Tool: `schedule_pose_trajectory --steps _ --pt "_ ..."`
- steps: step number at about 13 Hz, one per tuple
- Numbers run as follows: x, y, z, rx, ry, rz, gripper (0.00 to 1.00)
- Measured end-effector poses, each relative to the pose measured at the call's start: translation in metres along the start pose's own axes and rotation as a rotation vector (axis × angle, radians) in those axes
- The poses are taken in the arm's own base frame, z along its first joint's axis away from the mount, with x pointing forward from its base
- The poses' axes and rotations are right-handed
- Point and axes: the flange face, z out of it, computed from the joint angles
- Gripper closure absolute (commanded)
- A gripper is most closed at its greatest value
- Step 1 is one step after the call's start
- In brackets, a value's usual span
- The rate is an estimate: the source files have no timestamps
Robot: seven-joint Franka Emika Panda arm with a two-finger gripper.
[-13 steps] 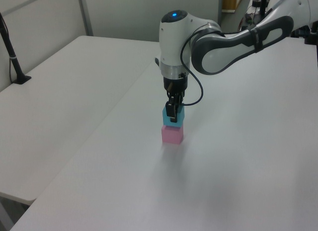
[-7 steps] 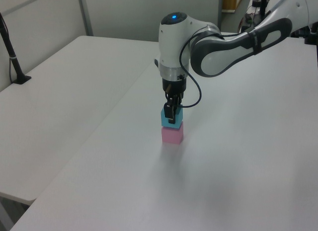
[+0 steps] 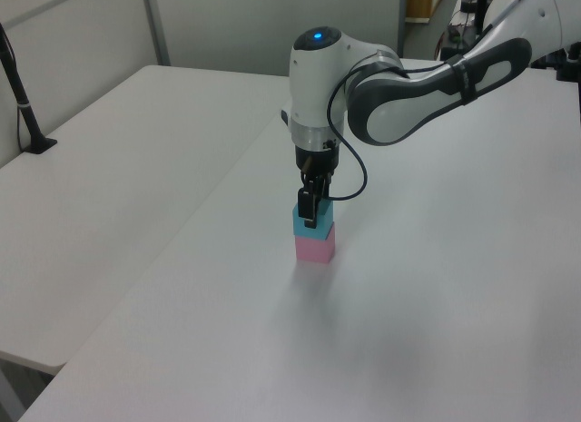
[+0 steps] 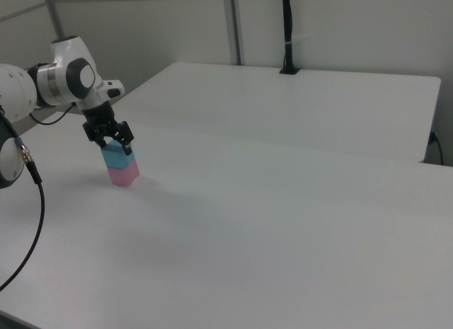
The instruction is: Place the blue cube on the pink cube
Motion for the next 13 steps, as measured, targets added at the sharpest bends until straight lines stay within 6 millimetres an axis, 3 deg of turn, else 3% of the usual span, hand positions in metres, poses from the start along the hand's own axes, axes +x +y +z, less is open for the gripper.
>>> schedule_pose_trajectory --steps 4,6,8,10,12,13 --pt "0.001 0.002 -0.006 -0.003 0.005 0.002 0.0" --pt "-0.002 0.008 -0.037 -0.011 0.006 0.011 0.0" --pt "-0.017 0.034 -0.115 -0.025 0.01 0.038 0.0" --pt "-0.044 0.081 -0.192 0.009 -0.003 0.015 0.0" --pt "-0.065 0.134 -0.237 0.035 -0.007 0.016 0.0" --pt "-0.077 0.161 -0.25 0.037 -0.015 0.035 0.0"
